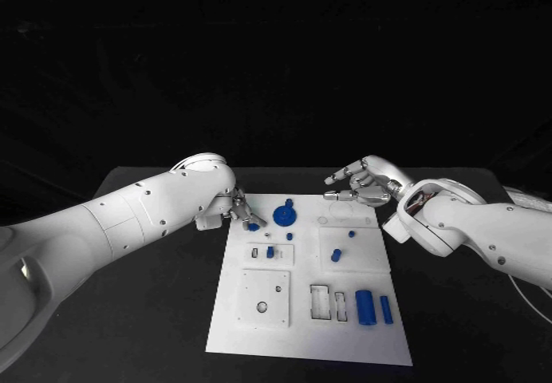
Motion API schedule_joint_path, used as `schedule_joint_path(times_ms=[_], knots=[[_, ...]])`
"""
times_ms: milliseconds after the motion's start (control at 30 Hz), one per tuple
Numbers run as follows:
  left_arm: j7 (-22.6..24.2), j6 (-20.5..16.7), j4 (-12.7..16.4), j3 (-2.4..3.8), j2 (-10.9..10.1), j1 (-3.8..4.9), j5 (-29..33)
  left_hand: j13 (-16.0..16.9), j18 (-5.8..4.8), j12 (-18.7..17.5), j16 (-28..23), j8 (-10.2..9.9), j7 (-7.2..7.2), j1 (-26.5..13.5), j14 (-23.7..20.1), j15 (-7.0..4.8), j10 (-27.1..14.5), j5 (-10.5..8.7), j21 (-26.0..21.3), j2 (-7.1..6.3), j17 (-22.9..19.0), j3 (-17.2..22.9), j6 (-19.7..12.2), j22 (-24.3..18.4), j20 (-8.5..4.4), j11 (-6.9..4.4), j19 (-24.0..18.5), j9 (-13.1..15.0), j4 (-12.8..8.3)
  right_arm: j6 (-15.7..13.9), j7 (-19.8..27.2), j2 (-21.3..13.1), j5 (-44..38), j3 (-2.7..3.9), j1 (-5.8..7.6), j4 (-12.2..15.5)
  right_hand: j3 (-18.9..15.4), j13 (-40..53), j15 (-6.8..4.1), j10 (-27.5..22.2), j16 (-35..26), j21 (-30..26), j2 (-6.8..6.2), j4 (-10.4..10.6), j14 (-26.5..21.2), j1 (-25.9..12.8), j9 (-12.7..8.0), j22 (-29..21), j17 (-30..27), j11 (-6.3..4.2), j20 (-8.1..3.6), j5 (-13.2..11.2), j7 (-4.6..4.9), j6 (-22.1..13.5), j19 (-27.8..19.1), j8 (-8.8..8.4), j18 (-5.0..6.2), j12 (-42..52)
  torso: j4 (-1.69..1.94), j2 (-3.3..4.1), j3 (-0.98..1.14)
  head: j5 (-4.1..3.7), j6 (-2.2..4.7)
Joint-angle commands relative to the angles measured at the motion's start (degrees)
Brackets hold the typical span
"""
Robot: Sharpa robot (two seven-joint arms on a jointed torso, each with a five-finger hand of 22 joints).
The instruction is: Assemble the parts on the task board
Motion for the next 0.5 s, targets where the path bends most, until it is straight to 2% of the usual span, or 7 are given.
schedule_joint_path(times_ms=[33, 500], knots=[[-0.7, 1.4, -0.2, -0.01, 0.3, -0.07, -0.4, 0.1, -0.87, 0.3, 0.2, 0.3, -0.14, 0.2, 6.0, -0.30, 0.5, -0.14, 0.2, 0.36, 15.1, -0.3, 0.4, 5.7, -0.40, 0.10, 2.8, 0.1, 0.1, 0.8, 0.4, 0.1, -0.1, 0.00, -0.04, 0.0, -0.4, 4.5, 0.32, -0.3, -0.3, -0.3, 0.69, 0.0, 3.8, 0.1, 0.1, 0.0, 6.3, 0.06, 0.12, 0.3, -0.22, -0.1, -0.3, 0.19, 0.41, 0.0, 0.01, -0.03, 0.03, 0.02, 0.02], [-1.7, 1.9, -1.3, 0.01, 1.5, -0.19, -1.1, 0.7, -1.09, 0.8, 0.2, 0.7, -0.32, 0.7, 6.0, -0.38, 1.0, -0.13, 0.9, 0.75, 15.1, -0.4, 0.7, 6.6, -0.46, -0.05, 3.1, 0.3, 0.1, 1.0, 0.4, 0.2, -0.1, 0.00, -0.04, 0.0, -0.5, 4.5, 0.30, -0.3, -0.4, -0.3, 0.76, 0.0, 3.8, 0.2, 0.1, 0.0, 6.3, 0.04, 0.11, 0.3, -0.24, -0.1, -0.3, 0.21, 0.41, 0.0, -0.02, 0.02, 0.01, -0.11, 0.02]])
